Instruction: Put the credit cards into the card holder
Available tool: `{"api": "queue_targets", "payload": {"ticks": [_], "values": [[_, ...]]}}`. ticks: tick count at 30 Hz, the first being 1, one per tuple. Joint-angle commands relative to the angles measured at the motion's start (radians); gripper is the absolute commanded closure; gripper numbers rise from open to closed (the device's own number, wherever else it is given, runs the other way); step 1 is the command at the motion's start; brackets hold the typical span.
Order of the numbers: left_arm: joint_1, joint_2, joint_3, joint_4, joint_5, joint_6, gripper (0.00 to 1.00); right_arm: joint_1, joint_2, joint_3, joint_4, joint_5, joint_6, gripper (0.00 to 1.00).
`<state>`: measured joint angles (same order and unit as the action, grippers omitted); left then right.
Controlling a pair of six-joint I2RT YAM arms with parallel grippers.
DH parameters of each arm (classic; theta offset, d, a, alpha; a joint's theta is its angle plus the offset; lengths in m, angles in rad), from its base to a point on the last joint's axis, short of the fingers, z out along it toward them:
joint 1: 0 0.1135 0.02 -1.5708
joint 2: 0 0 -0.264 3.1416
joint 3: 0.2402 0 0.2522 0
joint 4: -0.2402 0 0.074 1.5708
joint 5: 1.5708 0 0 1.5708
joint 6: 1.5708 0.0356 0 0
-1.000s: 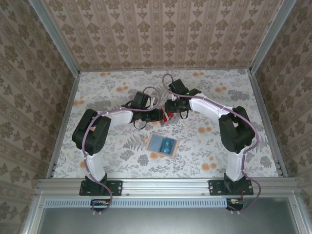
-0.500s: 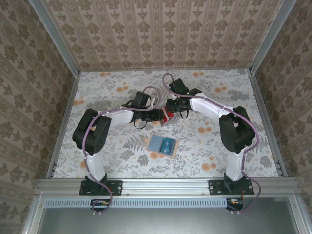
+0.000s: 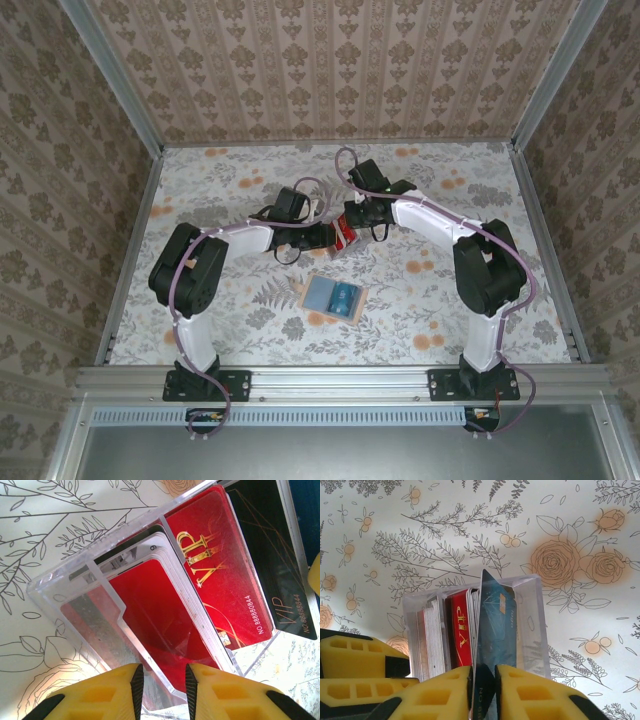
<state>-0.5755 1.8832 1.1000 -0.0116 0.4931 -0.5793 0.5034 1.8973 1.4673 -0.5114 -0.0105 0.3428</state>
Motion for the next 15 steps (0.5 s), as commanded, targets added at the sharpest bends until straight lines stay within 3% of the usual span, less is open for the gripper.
{"api": "queue_targets", "payload": {"ticks": [1, 15], "values": [[-0.009, 0.008, 0.005, 0.023, 0.002, 0.018, 0.68, 0.004, -0.042, 0.013, -0.021, -0.008, -0.006, 0.80], [-0.006, -0.160, -0.089, 0.093, -0.100, 0.027, 0.68, -0.015, -0.125, -0.059, 0.036, 0.033, -0.012, 0.89]]}}
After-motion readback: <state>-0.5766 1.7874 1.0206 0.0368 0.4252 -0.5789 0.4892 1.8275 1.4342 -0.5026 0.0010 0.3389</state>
